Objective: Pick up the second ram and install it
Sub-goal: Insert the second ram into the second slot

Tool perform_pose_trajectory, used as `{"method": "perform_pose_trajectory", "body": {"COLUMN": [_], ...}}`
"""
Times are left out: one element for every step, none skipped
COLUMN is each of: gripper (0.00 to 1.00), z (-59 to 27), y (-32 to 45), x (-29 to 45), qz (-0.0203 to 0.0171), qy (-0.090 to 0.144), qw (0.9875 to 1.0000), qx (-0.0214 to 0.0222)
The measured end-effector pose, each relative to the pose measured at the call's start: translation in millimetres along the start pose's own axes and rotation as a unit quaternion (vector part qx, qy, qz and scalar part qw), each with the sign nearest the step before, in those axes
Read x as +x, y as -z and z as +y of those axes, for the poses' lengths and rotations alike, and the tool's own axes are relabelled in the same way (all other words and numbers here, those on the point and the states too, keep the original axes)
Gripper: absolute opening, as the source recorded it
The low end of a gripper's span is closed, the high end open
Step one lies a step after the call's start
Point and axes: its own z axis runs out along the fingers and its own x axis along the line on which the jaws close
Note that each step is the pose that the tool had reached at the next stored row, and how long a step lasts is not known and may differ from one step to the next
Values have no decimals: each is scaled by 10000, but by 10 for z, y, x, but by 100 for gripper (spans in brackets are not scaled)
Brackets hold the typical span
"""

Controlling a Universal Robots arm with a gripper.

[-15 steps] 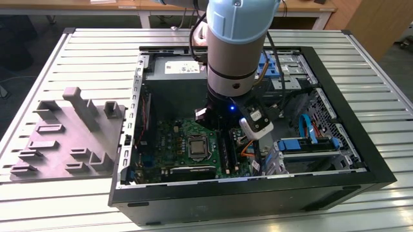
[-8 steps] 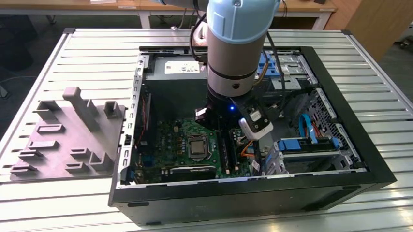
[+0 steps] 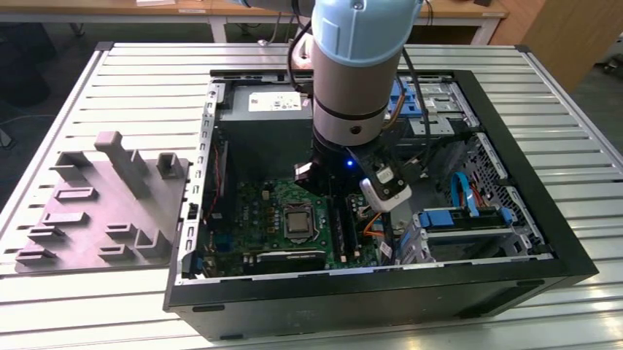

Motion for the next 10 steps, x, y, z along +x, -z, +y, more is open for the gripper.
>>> {"method": "perform_pose_trajectory", "body": {"gripper": [12,12,12,12,12,12,12,12,12,12], "z": [0,0,0,0,0,0,0,0,0,0], "y": [0,0,0,0,0,0,0,0,-4,-6], "x": [0,-1,-1,-1,-1,-1,-2,-1,-1,-1], "qz": [0,0,0,-1,-1,-1,-1,-1,-1,-1], "qy": [-4,-7,-11,-15,-17,-19,-19,-20,-20,-20], "qw": [10000,10000,10000,10000,10000,10000,10000,10000,10000,10000], "qx": [0,1,0,1,1,1,1,2,1,1]}}
